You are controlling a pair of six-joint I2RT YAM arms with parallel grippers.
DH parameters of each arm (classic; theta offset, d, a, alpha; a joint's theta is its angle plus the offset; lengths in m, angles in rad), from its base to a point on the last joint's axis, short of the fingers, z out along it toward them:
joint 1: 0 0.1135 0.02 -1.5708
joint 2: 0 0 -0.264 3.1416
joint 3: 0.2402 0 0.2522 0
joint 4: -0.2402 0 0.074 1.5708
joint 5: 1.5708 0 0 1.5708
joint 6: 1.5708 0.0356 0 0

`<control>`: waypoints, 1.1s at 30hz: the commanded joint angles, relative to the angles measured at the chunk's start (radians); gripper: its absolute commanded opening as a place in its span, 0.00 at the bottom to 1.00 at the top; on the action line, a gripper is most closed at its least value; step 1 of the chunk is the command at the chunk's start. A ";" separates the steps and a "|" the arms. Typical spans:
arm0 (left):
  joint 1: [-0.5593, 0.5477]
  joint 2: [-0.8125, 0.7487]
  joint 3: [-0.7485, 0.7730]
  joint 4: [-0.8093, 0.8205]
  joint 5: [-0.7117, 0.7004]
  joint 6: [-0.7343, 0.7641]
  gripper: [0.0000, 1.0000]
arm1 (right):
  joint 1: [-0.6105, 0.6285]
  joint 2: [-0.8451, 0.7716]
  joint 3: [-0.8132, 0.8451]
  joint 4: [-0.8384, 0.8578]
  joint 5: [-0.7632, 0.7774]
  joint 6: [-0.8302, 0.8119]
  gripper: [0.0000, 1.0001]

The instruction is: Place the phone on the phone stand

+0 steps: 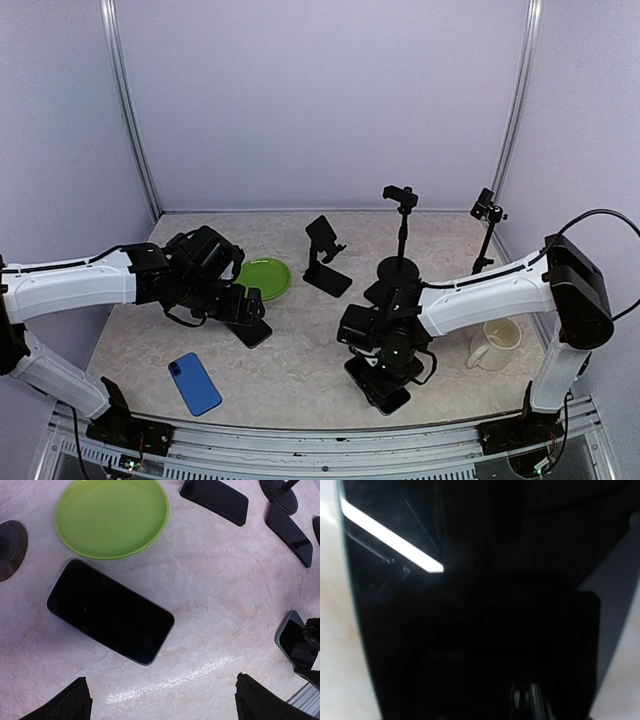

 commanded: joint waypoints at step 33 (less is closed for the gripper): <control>0.009 -0.053 -0.062 0.081 0.008 -0.055 0.97 | -0.037 0.145 0.231 0.033 -0.074 -0.428 1.00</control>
